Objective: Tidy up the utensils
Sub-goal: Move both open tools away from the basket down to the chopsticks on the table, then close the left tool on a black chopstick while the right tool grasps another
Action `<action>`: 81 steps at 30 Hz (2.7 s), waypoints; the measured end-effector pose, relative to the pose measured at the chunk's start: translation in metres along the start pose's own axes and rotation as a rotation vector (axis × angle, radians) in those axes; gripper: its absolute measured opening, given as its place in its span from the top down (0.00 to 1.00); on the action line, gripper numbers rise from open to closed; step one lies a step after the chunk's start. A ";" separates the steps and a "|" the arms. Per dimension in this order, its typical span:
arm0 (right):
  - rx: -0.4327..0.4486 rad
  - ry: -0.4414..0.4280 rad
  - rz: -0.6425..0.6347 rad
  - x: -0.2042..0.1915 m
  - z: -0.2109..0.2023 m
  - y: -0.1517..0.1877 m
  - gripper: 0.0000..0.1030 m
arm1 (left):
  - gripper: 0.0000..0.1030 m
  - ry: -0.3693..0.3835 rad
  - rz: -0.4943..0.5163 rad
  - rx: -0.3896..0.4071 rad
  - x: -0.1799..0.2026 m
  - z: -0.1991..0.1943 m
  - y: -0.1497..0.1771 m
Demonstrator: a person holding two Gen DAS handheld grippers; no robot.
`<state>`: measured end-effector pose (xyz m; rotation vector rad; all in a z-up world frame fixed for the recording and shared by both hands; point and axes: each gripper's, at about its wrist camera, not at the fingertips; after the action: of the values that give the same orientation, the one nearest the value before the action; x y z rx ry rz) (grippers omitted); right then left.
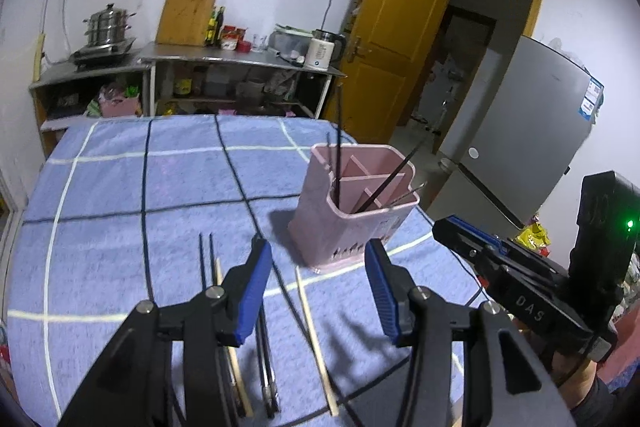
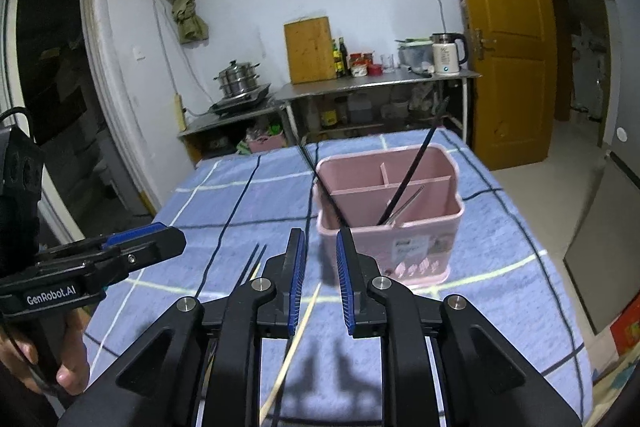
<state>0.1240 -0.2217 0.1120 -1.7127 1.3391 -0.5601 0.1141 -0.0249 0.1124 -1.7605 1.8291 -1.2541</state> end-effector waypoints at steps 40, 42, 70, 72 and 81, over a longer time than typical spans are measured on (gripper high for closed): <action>-0.370 -0.092 0.055 -0.049 0.166 0.083 0.84 | 0.52 -0.194 -0.129 -0.219 -0.111 0.111 0.070; -0.380 -0.088 0.064 -0.048 0.172 0.085 0.84 | 0.52 -0.204 -0.117 -0.217 -0.110 0.112 0.070; -0.384 -0.050 0.065 -0.050 0.194 0.075 0.90 | 0.79 -0.315 -0.048 -0.219 -0.112 0.127 0.060; -0.386 -0.054 0.056 -0.052 0.193 0.075 0.90 | 0.86 -0.341 -0.017 -0.218 -0.109 0.127 0.062; -0.415 -0.083 0.068 -0.049 0.192 0.075 0.90 | 0.90 -0.296 -0.104 -0.228 -0.125 0.098 0.076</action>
<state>0.2163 -0.1115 -0.0436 -1.9852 1.5223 -0.1738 0.1616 0.0435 -0.0429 -2.0574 1.7823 -0.7883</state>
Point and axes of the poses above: each gripper's, at about its wrist camera, not at the fingertips, and z roughly the way its jaws point, x to its right, y to its underside, and after that the axes turned 3 degrees about -z, right-handed
